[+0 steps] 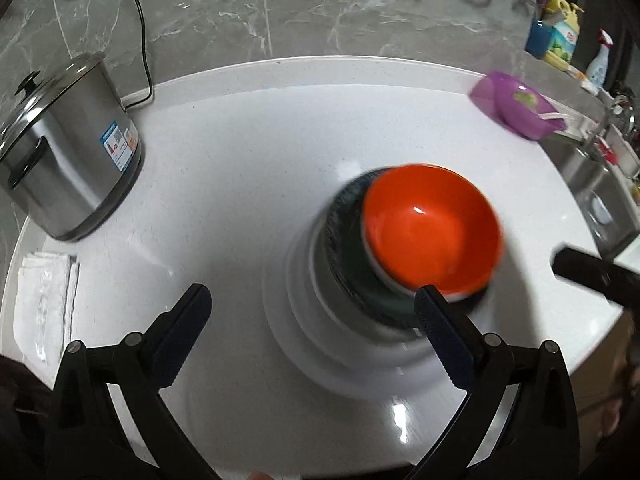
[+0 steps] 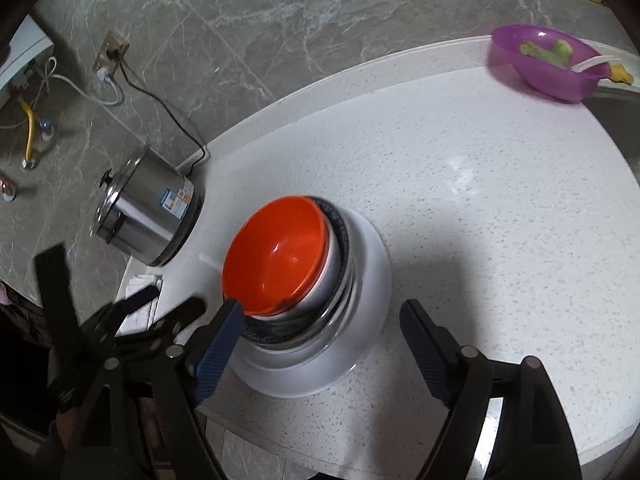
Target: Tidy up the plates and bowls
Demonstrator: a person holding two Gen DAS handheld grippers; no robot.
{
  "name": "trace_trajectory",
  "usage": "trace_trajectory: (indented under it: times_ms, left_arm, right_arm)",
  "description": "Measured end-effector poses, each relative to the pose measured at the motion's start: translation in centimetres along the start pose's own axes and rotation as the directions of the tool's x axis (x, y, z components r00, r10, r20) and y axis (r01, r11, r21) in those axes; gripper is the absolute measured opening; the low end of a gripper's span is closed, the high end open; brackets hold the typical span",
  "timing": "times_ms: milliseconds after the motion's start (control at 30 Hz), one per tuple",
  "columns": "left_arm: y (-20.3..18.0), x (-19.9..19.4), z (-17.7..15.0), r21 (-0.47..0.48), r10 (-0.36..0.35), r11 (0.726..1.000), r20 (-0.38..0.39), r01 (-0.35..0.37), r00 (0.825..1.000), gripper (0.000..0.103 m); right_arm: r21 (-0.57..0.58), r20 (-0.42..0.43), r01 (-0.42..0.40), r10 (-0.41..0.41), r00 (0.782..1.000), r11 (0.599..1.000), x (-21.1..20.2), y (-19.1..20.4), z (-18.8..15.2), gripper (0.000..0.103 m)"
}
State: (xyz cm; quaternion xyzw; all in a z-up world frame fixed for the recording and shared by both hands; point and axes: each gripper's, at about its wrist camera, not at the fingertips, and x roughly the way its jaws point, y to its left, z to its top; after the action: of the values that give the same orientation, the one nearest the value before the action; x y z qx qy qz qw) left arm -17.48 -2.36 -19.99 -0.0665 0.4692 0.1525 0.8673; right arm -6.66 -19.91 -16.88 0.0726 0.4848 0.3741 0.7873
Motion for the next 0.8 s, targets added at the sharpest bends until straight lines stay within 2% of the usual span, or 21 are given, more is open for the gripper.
trace_trajectory:
  times_ms: [100,167,267,333,433,500,567,700,800]
  left_arm:
    - [0.4,-3.1,-1.2,-0.074,0.060,0.996,0.021,-0.058,0.998,0.103]
    - [0.6,-4.9,-1.5,-0.116,0.066,0.991,0.045,-0.061,0.997,0.103]
    - [1.5,-6.5,-1.3,-0.167,0.005,0.986,0.048,0.003,0.999,0.102]
    - [2.3,-6.9,-1.0,-0.203,-0.008,0.979,0.021,0.012,1.000,0.102]
    - [2.8,-7.8,-0.9,-0.222,-0.053,0.973,0.024,0.057,0.998,0.101]
    - [3.1,-8.5,-0.9,-0.214,-0.109,0.970,0.039,0.115,0.993,0.101]
    - [3.0,-9.4,-0.4,-0.180,-0.137,0.973,0.043,0.143,0.990,0.101]
    - [2.6,-10.8,0.2,-0.079,-0.130,0.988,0.033,0.132,0.991,0.101]
    - [2.7,-11.4,0.6,-0.036,-0.096,0.995,0.019,0.097,0.995,0.101]
  right_arm:
    - [-0.016,0.034,0.021,-0.020,0.999,1.000,-1.7,0.7,0.2,0.085]
    - [-0.043,0.055,0.053,-0.051,0.997,0.998,-2.7,1.5,0.2,0.085]
    - [-0.085,0.077,0.129,-0.123,0.989,0.988,-3.9,3.2,0.0,0.086]
    - [-0.107,0.089,0.177,-0.168,0.982,0.978,-4.5,4.4,-0.3,0.086]
    - [-0.143,0.116,0.263,-0.247,0.962,0.954,-5.1,7.0,-0.5,0.086]
    - [-0.143,0.136,0.288,-0.270,0.953,0.947,-5.7,8.4,-0.7,0.086]
    - [-0.142,0.157,0.326,-0.304,0.940,0.935,-6.2,9.7,-1.0,0.086]
    - [-0.127,0.185,0.366,-0.341,0.922,0.922,-7.0,11.6,-0.9,0.087]
    - [-0.100,0.201,0.399,-0.375,0.905,0.911,-7.6,12.6,-0.8,0.087]
